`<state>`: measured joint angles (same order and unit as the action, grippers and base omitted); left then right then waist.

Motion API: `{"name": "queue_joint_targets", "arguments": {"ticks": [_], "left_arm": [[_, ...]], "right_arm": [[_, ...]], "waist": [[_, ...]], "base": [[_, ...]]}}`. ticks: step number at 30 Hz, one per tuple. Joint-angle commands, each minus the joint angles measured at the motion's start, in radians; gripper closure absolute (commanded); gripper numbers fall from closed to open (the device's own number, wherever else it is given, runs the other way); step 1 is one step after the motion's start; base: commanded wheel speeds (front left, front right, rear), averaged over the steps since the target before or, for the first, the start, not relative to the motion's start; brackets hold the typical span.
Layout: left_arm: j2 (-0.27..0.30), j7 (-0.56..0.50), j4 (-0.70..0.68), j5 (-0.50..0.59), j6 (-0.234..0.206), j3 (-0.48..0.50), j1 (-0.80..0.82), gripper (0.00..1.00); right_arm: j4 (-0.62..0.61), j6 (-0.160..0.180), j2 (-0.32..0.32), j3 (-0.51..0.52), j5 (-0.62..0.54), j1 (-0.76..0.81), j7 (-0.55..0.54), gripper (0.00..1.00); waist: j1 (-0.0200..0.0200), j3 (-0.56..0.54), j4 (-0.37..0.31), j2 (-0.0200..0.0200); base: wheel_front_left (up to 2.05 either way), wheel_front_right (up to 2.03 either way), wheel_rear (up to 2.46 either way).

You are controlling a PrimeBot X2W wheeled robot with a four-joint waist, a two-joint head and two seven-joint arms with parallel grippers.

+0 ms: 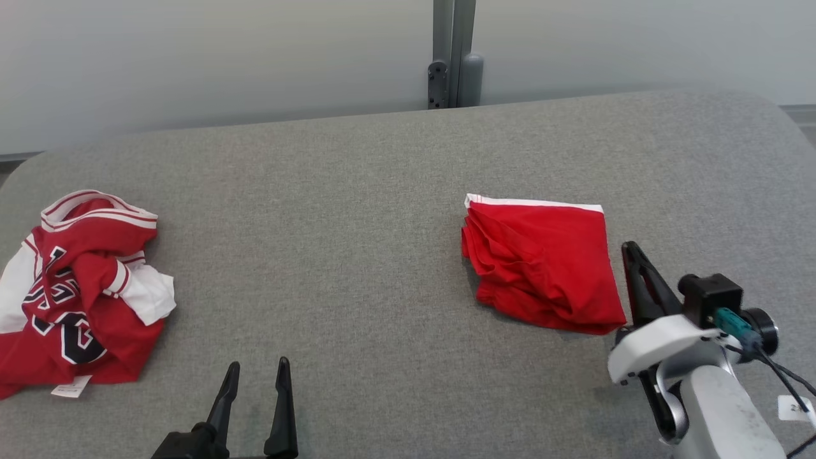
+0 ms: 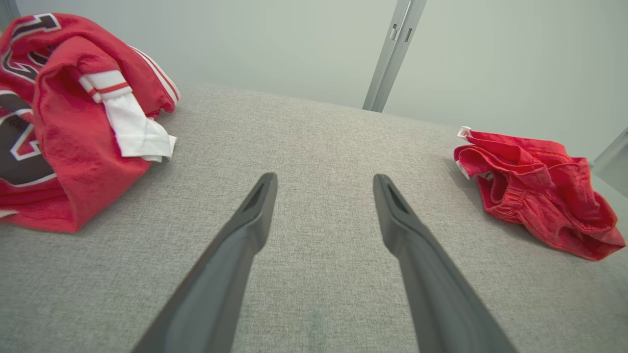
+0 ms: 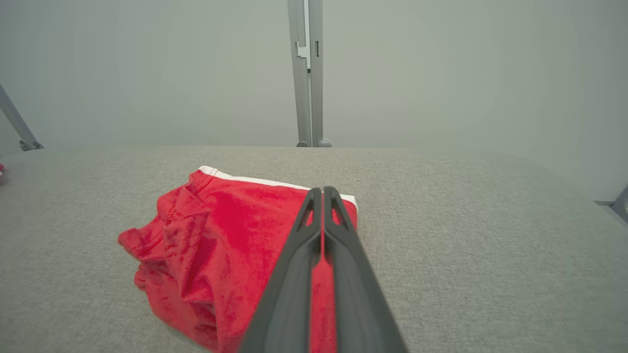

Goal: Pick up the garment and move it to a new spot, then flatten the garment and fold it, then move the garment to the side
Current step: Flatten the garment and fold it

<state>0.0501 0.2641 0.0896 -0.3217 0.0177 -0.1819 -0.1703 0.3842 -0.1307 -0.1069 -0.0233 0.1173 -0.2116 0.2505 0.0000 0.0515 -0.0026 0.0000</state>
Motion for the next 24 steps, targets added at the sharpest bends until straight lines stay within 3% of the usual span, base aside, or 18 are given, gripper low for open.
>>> {"name": "queue_joint_targets", "arguments": {"ticks": [1,11,24], "left_arm": [[0.001,0.000,-0.001,0.005,0.002,-0.004,0.022,0.00],[0.001,0.000,0.020,0.007,0.003,-0.013,0.056,0.00],[0.001,0.000,0.030,-0.006,-0.002,-0.030,0.050,0.00]], "right_arm": [[0.041,0.000,0.008,-0.021,-0.019,-0.041,-0.004,1.00],[0.320,0.000,0.051,-0.062,-0.064,-0.201,0.014,1.00],[0.402,0.000,0.054,-0.298,0.056,-0.220,0.015,1.00]], "waist": [[0.0000,0.039,0.027,0.0000],[0.0000,0.069,0.087,0.0000],[0.0000,0.050,0.143,0.0000]], "base": [[0.00,0.00,0.00],[0.00,0.00,0.00],[0.00,0.00,0.00]]}}
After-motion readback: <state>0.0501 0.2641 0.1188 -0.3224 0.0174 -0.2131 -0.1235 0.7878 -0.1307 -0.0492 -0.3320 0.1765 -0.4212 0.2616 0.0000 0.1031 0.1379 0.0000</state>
